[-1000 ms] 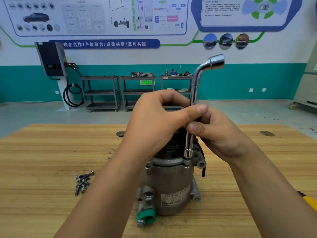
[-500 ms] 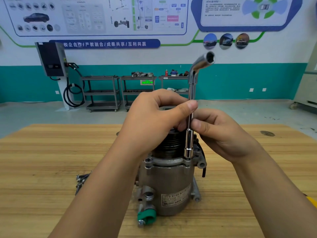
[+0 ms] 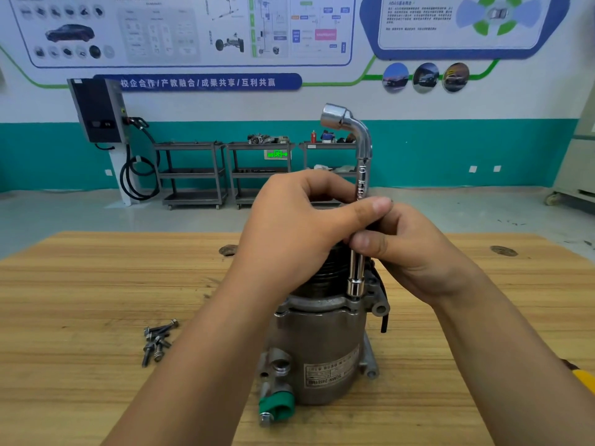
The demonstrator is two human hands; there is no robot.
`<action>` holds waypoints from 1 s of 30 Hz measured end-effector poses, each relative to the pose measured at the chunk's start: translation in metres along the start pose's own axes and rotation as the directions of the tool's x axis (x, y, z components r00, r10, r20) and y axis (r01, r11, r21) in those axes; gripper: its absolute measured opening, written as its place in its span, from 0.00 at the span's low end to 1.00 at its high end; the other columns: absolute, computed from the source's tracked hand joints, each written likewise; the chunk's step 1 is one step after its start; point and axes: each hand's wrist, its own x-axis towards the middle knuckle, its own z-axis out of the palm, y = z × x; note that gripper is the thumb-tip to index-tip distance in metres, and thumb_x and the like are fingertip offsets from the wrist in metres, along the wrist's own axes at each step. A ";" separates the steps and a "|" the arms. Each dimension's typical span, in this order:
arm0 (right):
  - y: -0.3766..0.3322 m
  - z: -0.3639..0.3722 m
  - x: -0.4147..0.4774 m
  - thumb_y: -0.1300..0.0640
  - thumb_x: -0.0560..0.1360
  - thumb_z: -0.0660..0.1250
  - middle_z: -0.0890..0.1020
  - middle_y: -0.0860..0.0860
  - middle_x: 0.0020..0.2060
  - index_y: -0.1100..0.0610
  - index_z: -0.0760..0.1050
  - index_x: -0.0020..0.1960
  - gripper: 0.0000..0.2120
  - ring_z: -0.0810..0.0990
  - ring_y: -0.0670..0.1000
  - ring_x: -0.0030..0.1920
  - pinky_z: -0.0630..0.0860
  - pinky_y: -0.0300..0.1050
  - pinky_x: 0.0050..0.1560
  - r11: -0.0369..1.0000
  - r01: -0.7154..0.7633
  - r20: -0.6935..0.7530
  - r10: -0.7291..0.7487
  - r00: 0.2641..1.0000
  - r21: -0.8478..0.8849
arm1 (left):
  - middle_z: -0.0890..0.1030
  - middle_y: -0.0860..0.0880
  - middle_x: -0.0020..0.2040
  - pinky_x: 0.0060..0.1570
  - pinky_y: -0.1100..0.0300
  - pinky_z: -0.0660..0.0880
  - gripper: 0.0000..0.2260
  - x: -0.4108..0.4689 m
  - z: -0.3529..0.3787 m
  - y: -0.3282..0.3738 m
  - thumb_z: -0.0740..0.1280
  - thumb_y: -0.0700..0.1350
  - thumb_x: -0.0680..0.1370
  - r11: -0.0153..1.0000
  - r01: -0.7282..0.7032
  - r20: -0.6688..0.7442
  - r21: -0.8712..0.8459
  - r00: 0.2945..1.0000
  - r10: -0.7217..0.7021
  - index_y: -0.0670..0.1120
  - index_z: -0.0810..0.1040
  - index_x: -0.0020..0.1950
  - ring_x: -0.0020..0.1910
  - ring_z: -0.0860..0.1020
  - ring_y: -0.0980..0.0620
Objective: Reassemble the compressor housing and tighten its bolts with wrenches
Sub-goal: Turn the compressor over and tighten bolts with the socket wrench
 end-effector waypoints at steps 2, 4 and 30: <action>0.000 0.001 0.001 0.39 0.58 0.77 0.78 0.68 0.51 0.57 0.80 0.52 0.30 0.78 0.63 0.56 0.76 0.53 0.56 1.000 0.002 0.003 -0.002 1.000 0.021 | 0.80 0.57 0.31 0.35 0.66 0.72 0.07 0.001 0.001 -0.001 0.75 0.54 0.66 1.000 0.018 -0.018 -0.007 1.000 -0.018 0.53 0.80 0.33 0.33 0.77 0.63; 0.002 -0.001 0.001 0.40 0.58 0.77 0.81 0.62 0.48 0.52 0.82 0.49 0.24 0.80 0.58 0.53 0.77 0.47 0.53 0.998 0.005 0.008 -0.005 1.000 0.066 | 0.80 0.57 0.31 0.37 0.63 0.72 0.07 0.001 0.001 -0.001 0.75 0.53 0.67 0.999 0.024 -0.014 -0.024 1.000 -0.025 0.52 0.80 0.33 0.34 0.78 0.62; -0.001 0.000 0.000 0.39 0.60 0.76 0.79 0.51 0.39 0.73 0.70 0.43 0.36 0.77 0.52 0.45 0.76 0.42 0.47 0.996 0.014 -0.002 -0.014 1.000 0.093 | 0.81 0.52 0.31 0.34 0.64 0.76 0.08 0.001 -0.001 -0.001 0.74 0.51 0.68 0.997 0.039 -0.011 -0.069 0.999 -0.040 0.49 0.79 0.34 0.32 0.79 0.58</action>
